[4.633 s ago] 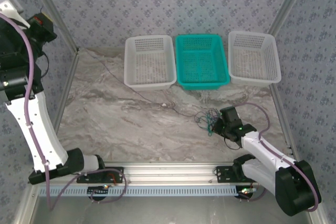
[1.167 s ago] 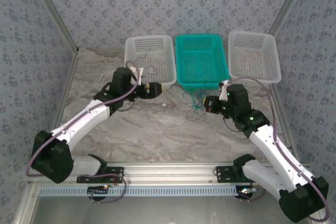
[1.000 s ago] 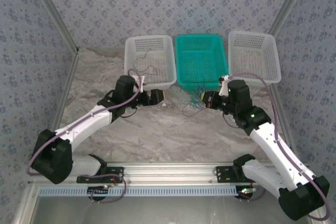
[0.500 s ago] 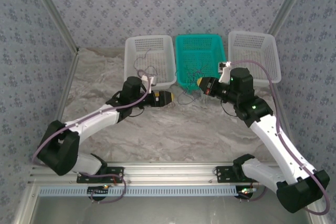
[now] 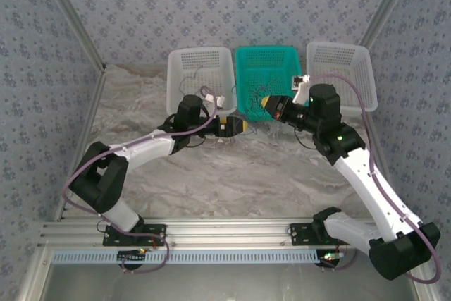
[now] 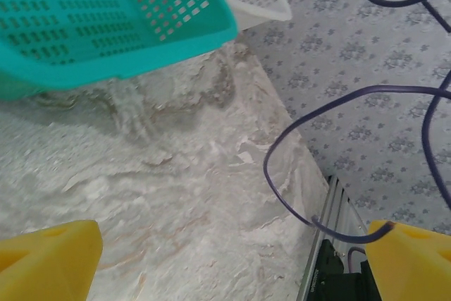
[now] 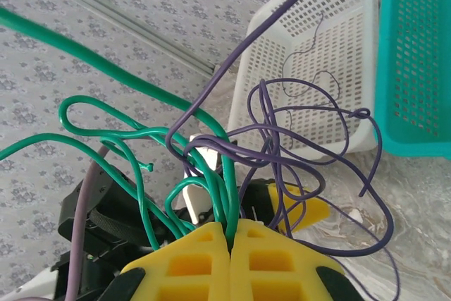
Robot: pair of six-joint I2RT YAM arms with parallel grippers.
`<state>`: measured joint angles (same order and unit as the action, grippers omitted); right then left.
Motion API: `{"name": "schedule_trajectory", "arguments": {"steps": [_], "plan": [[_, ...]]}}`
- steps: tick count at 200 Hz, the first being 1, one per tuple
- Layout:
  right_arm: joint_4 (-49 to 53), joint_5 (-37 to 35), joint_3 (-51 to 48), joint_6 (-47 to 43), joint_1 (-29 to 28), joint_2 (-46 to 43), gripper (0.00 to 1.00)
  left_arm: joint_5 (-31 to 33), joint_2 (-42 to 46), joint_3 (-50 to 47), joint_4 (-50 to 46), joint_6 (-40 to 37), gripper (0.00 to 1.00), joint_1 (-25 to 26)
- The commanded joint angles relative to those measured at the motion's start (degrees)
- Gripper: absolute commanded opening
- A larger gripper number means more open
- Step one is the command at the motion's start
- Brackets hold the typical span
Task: Untangle the cables
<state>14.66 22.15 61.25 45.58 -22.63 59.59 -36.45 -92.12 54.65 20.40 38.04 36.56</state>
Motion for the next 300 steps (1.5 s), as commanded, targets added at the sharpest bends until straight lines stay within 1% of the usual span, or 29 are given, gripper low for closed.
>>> {"name": "schedule_trajectory", "arguments": {"steps": [1, 29, 39, 46, 56, 61, 71, 84, 89, 98, 133, 148, 158, 164, 180, 184, 194, 207, 218, 226, 237, 248, 255, 261, 271, 279, 289, 300], "plan": [[-2.2, 1.4, 1.9, 1.6, 0.1, -0.2, 0.00, -2.0, -2.5, 2.9, 5.1, -0.1, 0.97, 0.6], [-3.2, 1.8, 1.6, 2.9, -0.5, -0.4, 0.00, -0.7, -5.2, 5.3, 7.0, 2.0, 0.96, 0.8], [-3.2, 1.7, 1.6, 3.1, -0.6, -0.4, 0.00, -0.1, -6.0, 5.8, 7.6, 2.7, 0.92, 0.9], [-3.1, 1.4, 1.4, 3.2, -0.6, -0.6, 0.00, 0.3, -6.4, 6.1, 8.3, 3.4, 0.87, 0.9], [-3.0, 1.1, 1.2, 3.3, -0.7, -0.9, 0.00, 0.8, -7.0, 6.3, 9.0, 4.3, 0.73, 0.9], [-2.8, 0.8, 1.1, 3.3, -0.6, -1.0, 0.00, 0.8, -7.2, 6.4, 9.3, 4.6, 0.62, 0.9], [-2.3, 0.1, 0.9, 3.3, -0.5, -1.5, 0.00, 1.1, -7.5, 6.3, 9.2, 5.1, 0.44, 0.9], [-1.8, -0.9, 0.5, 3.4, -0.2, -2.1, 0.00, 1.8, -7.5, 5.8, 8.6, 5.3, 0.18, 0.9], [-1.7, -1.3, 0.3, 3.5, 0.0, -2.3, 0.00, 2.1, -7.3, 5.4, 8.4, 5.2, 0.10, 0.8], [-1.1, -2.0, 0.1, 3.6, 0.4, -2.8, 0.00, 2.8, -6.8, 4.6, 8.2, 5.1, 0.00, 0.9], [-0.9, -2.5, -1.9, 4.7, 2.2, -4.0, 0.00, 6.0, -4.0, 1.0, 7.8, 4.2, 0.00, 0.9], [-1.5, -1.9, -2.7, 5.7, 2.8, -4.2, 0.00, 5.8, -3.4, 0.2, 8.7, 4.2, 0.00, 0.9], [-2.0, -1.4, -3.2, 6.5, 3.3, -4.1, 0.00, 4.1, -3.2, -0.4, 11.3, 4.7, 0.00, 0.8], [-2.3, -1.1, -3.4, 6.8, 3.5, -4.0, 0.00, 2.6, -3.1, -1.0, 13.6, 5.2, 0.07, 0.9], [-3.4, 0.0, -3.7, 7.9, 4.3, -4.1, 0.00, -0.6, -3.1, -1.9, 19.3, 7.2, 0.35, 0.9], [-3.7, 0.5, -3.7, 8.0, 4.5, -4.0, 0.00, -0.8, -3.0, -2.1, 20.2, 7.5, 0.41, 0.9], [-4.4, 2.1, -3.5, 7.8, 5.2, -3.8, 0.00, -1.5, -2.4, -2.7, 21.7, 7.6, 0.49, 0.7], [-4.6, 6.0, -2.3, 5.5, 6.7, -3.0, 0.00, -2.3, -0.9, -3.3, 21.8, 6.9, 0.59, 0.0], [-3.2, 9.8, -0.3, 1.9, 8.0, -2.1, 0.00, -2.8, 1.3, -3.9, 19.6, 3.8, 0.69, -1.0], [-1.1, 13.2, 1.7, -1.9, 9.2, -1.1, 0.00, -2.6, 3.8, -4.2, 15.7, -0.9, 0.74, -1.7], [3.8, 18.0, 5.8, -8.4, 10.3, 0.8, 0.00, -0.2, 7.8, -4.4, 7.6, -10.8, 0.79, -2.2], [10.6, 20.8, 11.0, -16.4, 10.5, 3.1, 0.00, 2.4, 12.2, -3.7, -1.1, -20.4, 0.82, -2.0], [14.9, 22.4, 14.3, -20.8, 10.5, 4.6, 0.00, 2.8, 14.5, -3.8, -4.3, -27.5, 0.83, -1.8], [17.7, 23.1, 16.4, -23.7, 10.4, 5.8, 0.00, 4.3, 16.6, -4.1, -6.4, -32.5, 0.86, -1.2], [20.7, 25.0, 18.7, -26.6, 10.3, 7.3, 0.00, 7.8, 19.4, -4.5, -8.8, -39.2, 0.92, -0.1], [21.2, 26.8, 19.6, -27.4, 10.2, 8.3, 0.00, 8.2, 20.7, -4.4, -10.5, -43.8, 0.97, 0.4], [21.2, 29.3, 20.6, -28.2, 10.0, 9.4, 0.00, 8.4, 21.2, -3.3, -13.1, -48.3, 0.98, 1.1], [21.4, 31.3, 21.6, -28.9, 9.6, 10.4, 0.00, 8.4, 20.8, -1.6, -15.2, -51.1, 0.99, 1.8]]}}
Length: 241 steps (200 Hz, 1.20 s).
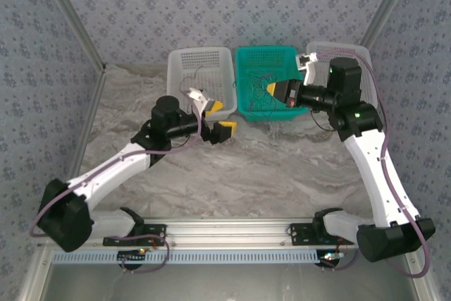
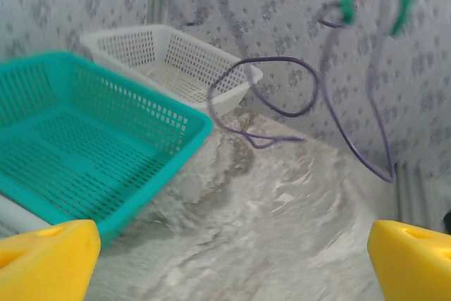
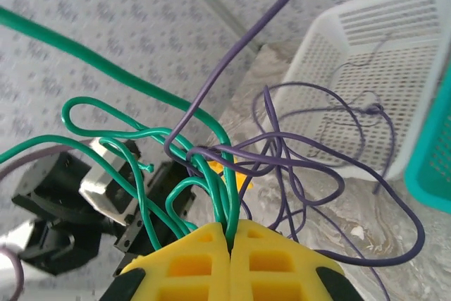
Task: Untangle the cables
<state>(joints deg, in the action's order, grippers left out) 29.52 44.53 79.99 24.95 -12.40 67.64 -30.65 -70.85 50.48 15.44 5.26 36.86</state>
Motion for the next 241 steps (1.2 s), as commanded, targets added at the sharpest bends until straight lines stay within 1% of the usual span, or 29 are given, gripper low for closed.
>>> {"name": "schedule_trajectory", "arguments": {"steps": [1, 14, 42, 65, 76, 85, 88, 98, 109, 114, 125, 134, 139, 158, 181, 196, 207, 220, 241], "plan": [[6.5, 9.0, 3.0, -8.3, -0.7, 2.4, 0.00, 2.6, -0.5, 2.8, -10.3, -18.4, 0.99, 1.6], [7.1, 10.3, 4.2, -9.3, -1.4, 3.4, 0.00, 2.0, -1.5, 4.1, -9.4, -19.3, 0.99, 2.1], [7.8, 12.0, 6.0, -10.4, -3.3, 4.5, 0.00, 3.5, -3.9, 3.9, -0.2, -18.0, 0.99, 3.0], [6.8, 12.3, 6.3, -9.7, -4.5, 4.6, 0.00, 0.5, -6.4, 5.8, 2.4, -16.2, 0.99, 3.4], [5.5, 12.7, 6.3, -8.8, -5.0, 4.6, 0.00, 0.4, -7.4, 6.3, 4.0, -15.1, 0.99, 3.5], [5.2, 13.3, 6.3, -8.0, -5.5, 4.6, 0.00, 1.3, -8.0, 6.3, 5.7, -14.4, 0.98, 3.5], [3.7, 13.4, 6.2, -7.8, -5.7, 4.6, 0.00, 1.6, -8.2, 6.3, 6.2, -14.2, 0.97, 3.6], [2.7, 13.4, 6.3, -7.1, -6.2, 4.6, 0.00, 2.8, -8.7, 6.6, 7.2, -14.0, 0.94, 3.6], [2.3, 12.7, 6.3, -6.8, -6.5, 4.5, 0.00, 3.3, -9.1, 6.9, 7.6, -13.9, 0.82, 3.5], [2.3, 12.2, 6.4, -6.8, -6.5, 4.5, 0.00, 3.4, -9.1, 7.0, 7.7, -13.6, 0.72, 3.6], [2.9, 10.0, 6.2, -6.9, -6.2, 4.2, 0.00, 3.6, -8.8, 6.8, 7.9, -13.0, 0.44, 3.5], [3.7, 7.2, 6.1, -7.1, -5.6, 3.7, 0.00, 4.0, -8.4, 6.5, 7.1, -13.0, 0.13, 3.4], [4.0, 5.6, 5.8, -7.1, -5.0, 3.3, 0.00, 4.7, -7.9, 6.2, 6.5, -12.8, 0.00, 3.4], [3.0, -0.1, 2.8, -5.3, -1.5, 1.0, 0.00, 7.0, -5.5, 4.3, 3.6, -10.9, 0.00, 2.8], [1.8, -6.5, -2.2, -1.7, 4.1, -2.5, 0.00, 9.6, -0.5, -0.5, 2.9, -4.8, 0.00, 0.6], [3.4, -10.8, -5.3, 0.1, 7.6, -4.3, 0.00, 11.9, 4.1, -4.1, 2.6, -0.3, 0.00, -1.3], [4.7, -11.3, -7.9, 0.6, 9.5, -5.2, 0.00, 13.5, 8.3, -6.3, 1.3, 2.8, 0.00, -2.3], [8.9, -12.8, -11.1, 1.5, 10.7, -6.8, 0.00, 14.9, 13.9, -7.8, -1.8, 4.7, 0.00, -2.7], [11.0, -14.4, -22.1, 4.3, 11.6, -10.5, 0.00, 18.4, 22.5, -8.8, -8.5, 5.1, 0.00, -2.8]]}}
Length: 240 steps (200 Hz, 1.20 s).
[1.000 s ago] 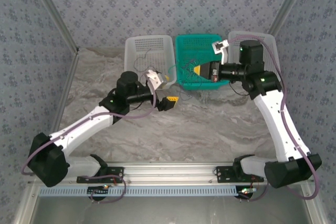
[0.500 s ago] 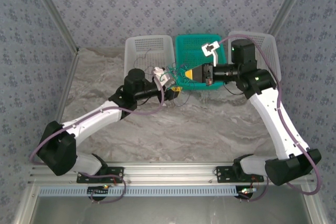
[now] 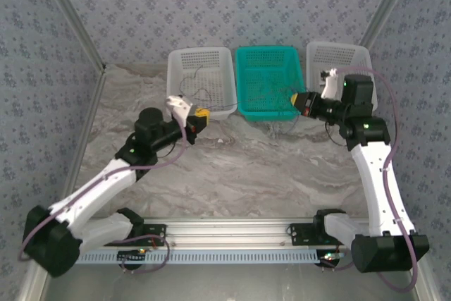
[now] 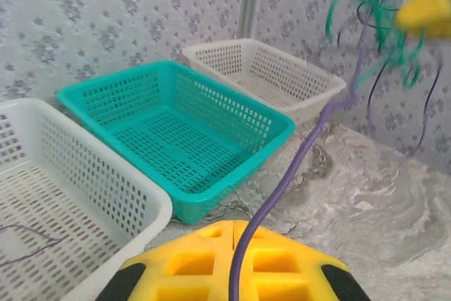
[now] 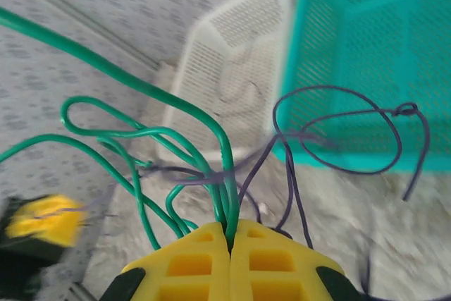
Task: Untangle the cables
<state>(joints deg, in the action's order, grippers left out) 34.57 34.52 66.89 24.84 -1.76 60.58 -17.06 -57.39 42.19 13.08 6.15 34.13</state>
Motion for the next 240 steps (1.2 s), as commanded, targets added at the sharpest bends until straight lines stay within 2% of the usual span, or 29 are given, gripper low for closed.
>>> {"name": "schedule_trajectory", "arguments": {"steps": [1, 29, 53, 86, 99, 116, 144, 177, 193, 216, 240], "plan": [[6.0, -4.4, -9.3, 4.6, 0.9, -3.6, 0.00, 5.0, 9.3, -0.6, -6.5, 4.1, 0.00, 0.0], [5.1, -8.8, -23.7, 7.9, 1.3, -8.3, 0.02, 12.5, 17.2, -0.2, -14.1, 3.1, 0.00, -0.4], [3.1, -13.8, -33.5, 9.4, 2.3, -9.3, 0.00, 14.9, 19.0, 1.9, -17.9, 2.2, 0.00, -0.6], [1.4, -21.1, -39.7, 11.5, 6.2, -7.0, 0.00, 20.9, 19.1, 3.5, -19.8, 3.0, 0.00, -0.7], [0.8, -22.0, -40.7, 13.2, 9.3, -5.3, 0.00, 24.8, 19.2, 4.6, -21.5, 4.0, 0.00, -1.3], [0.2, -22.3, -41.6, 14.7, 13.8, -3.2, 0.00, 26.8, 18.9, 7.3, -24.8, 5.0, 0.00, -3.1], [-1.6, -26.9, -42.5, 16.6, 17.4, -2.4, 0.00, 25.8, 17.3, 13.9, -30.6, 5.2, 0.00, -6.2], [-1.1, -31.0, -41.6, 17.3, 19.3, -2.8, 0.00, 28.6, 15.7, 21.4, -35.6, 4.9, 0.00, -9.9], [-3.0, -29.2, -41.8, 17.3, 20.2, -2.6, 0.00, 23.8, 12.5, 26.9, -37.0, 3.9, 0.00, -12.0], [-4.8, -26.7, -41.8, 17.6, 20.2, -1.7, 0.00, 16.3, 7.1, 33.7, -34.2, 4.1, 0.00, -12.2], [-5.4, -25.8, -41.6, 17.3, 20.3, -1.2, 0.00, 16.4, 2.5, 40.0, -30.8, 0.2, 0.00, -12.2]]}}
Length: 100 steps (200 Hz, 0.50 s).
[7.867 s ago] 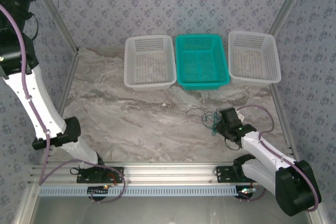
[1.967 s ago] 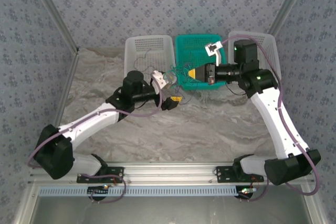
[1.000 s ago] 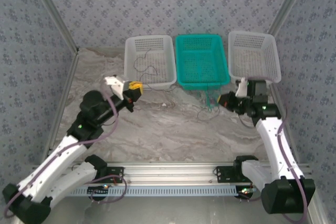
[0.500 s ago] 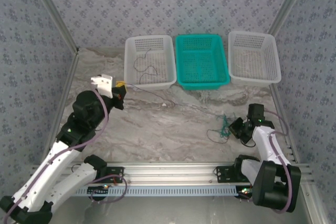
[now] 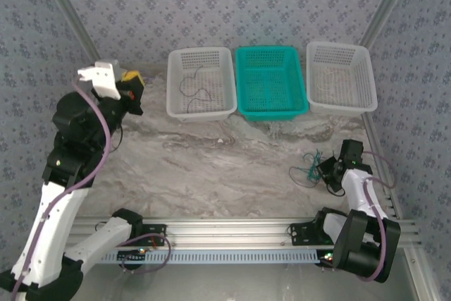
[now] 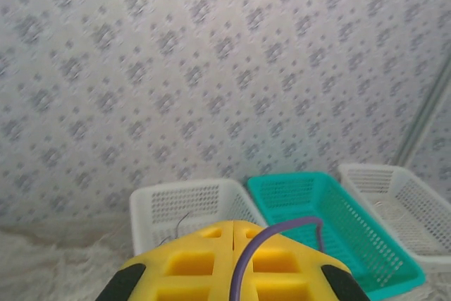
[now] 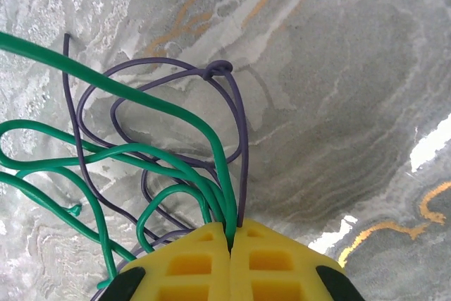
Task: Untangle the cables
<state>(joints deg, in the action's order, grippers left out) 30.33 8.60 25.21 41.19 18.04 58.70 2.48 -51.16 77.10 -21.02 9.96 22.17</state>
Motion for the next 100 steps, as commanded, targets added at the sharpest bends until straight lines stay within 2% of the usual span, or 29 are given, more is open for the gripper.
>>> {"name": "schedule_trajectory", "arguments": {"steps": [1, 24, 44, 100], "plan": [[-1.1, 0.1, 0.0, 0.9, 0.5, 0.7, 0.00, -3.0, -3.9, 5.4, 3.4, -3.9, 0.00, -0.2], [-1.6, 1.1, 0.0, 0.5, 0.5, 0.7, 0.00, -1.2, -9.9, 12.4, 4.8, -9.0, 0.00, -1.0], [-1.6, 2.2, 0.2, -0.3, 0.5, 0.7, 0.00, -2.5, -15.6, 18.3, 6.5, -10.7, 0.00, -2.5], [-1.1, 4.2, -0.9, -0.2, 0.5, -0.8, 0.00, -8.7, -34.5, 34.2, 7.5, -8.0, 0.00, -5.8]]}}
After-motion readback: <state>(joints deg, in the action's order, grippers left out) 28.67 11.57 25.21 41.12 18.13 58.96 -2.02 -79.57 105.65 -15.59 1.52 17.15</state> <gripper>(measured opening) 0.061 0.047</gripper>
